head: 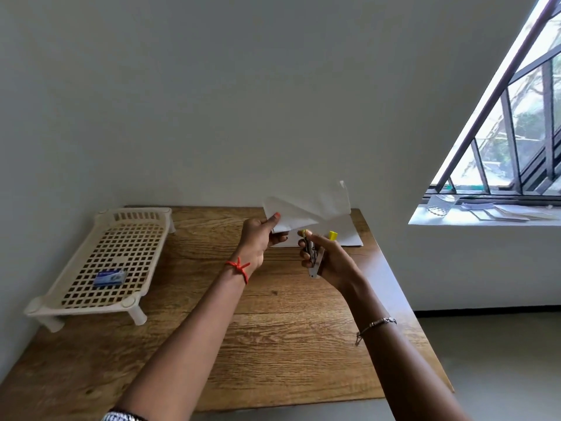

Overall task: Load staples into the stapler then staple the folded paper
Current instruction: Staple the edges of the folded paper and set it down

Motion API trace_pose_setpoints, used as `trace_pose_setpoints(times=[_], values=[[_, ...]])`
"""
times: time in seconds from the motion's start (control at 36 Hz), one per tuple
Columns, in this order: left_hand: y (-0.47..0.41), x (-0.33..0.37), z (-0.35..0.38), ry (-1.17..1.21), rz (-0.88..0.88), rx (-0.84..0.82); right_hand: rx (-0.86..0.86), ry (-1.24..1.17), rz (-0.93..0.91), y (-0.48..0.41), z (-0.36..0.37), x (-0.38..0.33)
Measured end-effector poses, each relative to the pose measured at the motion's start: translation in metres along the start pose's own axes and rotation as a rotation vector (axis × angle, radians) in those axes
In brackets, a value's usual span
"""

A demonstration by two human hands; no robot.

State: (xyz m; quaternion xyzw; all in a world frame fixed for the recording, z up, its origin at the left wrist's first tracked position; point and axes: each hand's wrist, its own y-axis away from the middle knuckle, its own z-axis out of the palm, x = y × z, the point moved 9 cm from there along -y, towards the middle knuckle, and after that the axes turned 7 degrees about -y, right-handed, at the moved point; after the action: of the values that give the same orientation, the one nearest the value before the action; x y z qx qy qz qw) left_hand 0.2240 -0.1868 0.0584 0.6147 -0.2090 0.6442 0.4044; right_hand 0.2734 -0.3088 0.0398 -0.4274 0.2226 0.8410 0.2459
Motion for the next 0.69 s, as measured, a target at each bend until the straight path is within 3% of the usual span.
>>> trace_pose_setpoints(times=[0.44, 0.69], values=[[-0.003, -0.003, -0.029, -0.051, -0.004, 0.001, 0.300, 0.248, 0.137, -0.011, -0.026, 0.016], [-0.008, -0.015, -0.066, -0.153, -0.054, 0.035, 0.434, -0.021, -0.105, -0.028, -0.028, -0.002]])
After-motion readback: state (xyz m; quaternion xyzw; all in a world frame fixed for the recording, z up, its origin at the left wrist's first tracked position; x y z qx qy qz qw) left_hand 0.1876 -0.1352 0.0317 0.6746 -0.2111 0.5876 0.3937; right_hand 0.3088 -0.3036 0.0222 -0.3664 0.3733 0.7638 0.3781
